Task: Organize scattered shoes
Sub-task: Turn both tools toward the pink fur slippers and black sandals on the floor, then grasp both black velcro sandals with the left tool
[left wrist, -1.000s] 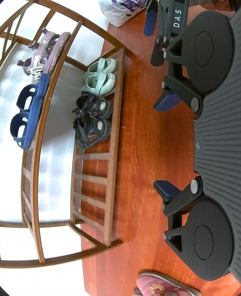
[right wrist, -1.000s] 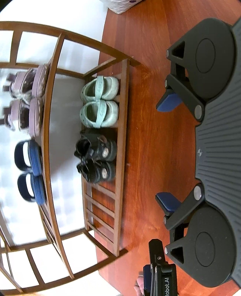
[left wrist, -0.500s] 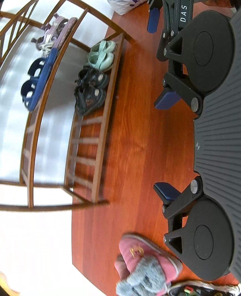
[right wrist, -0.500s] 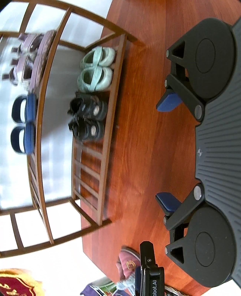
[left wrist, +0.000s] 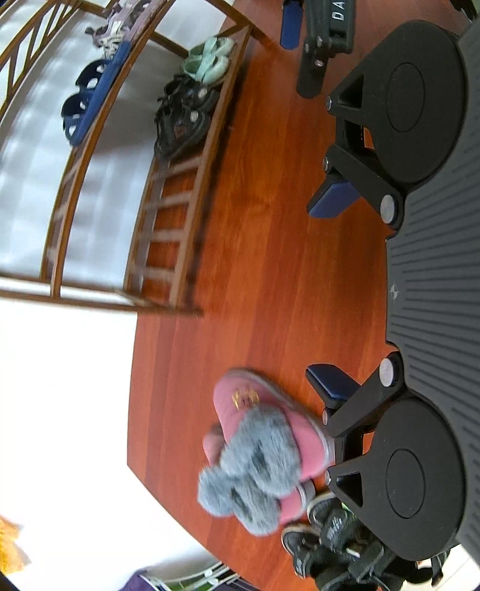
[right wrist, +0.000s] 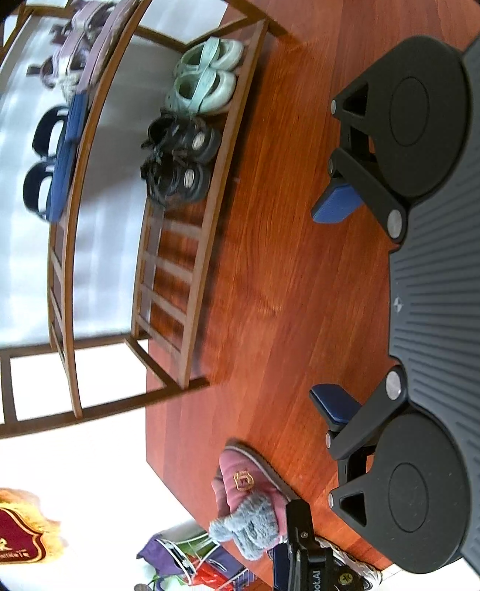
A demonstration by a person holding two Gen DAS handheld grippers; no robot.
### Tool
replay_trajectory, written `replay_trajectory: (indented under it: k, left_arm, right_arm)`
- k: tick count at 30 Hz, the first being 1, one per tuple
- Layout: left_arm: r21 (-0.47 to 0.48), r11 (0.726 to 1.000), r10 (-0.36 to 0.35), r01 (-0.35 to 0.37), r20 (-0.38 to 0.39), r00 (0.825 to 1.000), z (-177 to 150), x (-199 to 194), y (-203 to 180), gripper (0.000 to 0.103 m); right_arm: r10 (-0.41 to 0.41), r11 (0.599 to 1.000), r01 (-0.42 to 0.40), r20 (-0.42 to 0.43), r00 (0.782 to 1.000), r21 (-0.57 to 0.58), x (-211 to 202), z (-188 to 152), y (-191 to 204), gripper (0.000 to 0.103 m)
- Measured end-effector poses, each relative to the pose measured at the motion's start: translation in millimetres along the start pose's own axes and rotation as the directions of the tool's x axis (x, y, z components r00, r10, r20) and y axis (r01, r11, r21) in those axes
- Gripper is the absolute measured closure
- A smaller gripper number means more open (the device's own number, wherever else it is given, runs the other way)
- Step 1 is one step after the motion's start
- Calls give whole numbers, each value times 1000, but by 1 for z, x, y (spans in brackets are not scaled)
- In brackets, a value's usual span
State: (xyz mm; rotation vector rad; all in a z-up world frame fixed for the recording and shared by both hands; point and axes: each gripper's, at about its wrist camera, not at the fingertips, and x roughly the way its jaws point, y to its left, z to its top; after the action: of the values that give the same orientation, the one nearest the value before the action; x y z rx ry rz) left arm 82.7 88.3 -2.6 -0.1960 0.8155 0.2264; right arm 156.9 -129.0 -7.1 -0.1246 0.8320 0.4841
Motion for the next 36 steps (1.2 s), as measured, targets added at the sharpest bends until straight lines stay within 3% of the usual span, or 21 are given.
replay_trajectory:
  k: [18, 36]
  left_arm:
    - [-29, 994, 110, -109, 17, 994, -23, -30, 116, 16]
    - [-94, 971, 218, -220, -34, 975, -56, -54, 215, 16]
  right_arm:
    - [52, 997, -54, -29, 998, -53, 34, 13, 86, 7]
    - [110, 988, -115, -50, 993, -107, 51, 22, 151, 6]
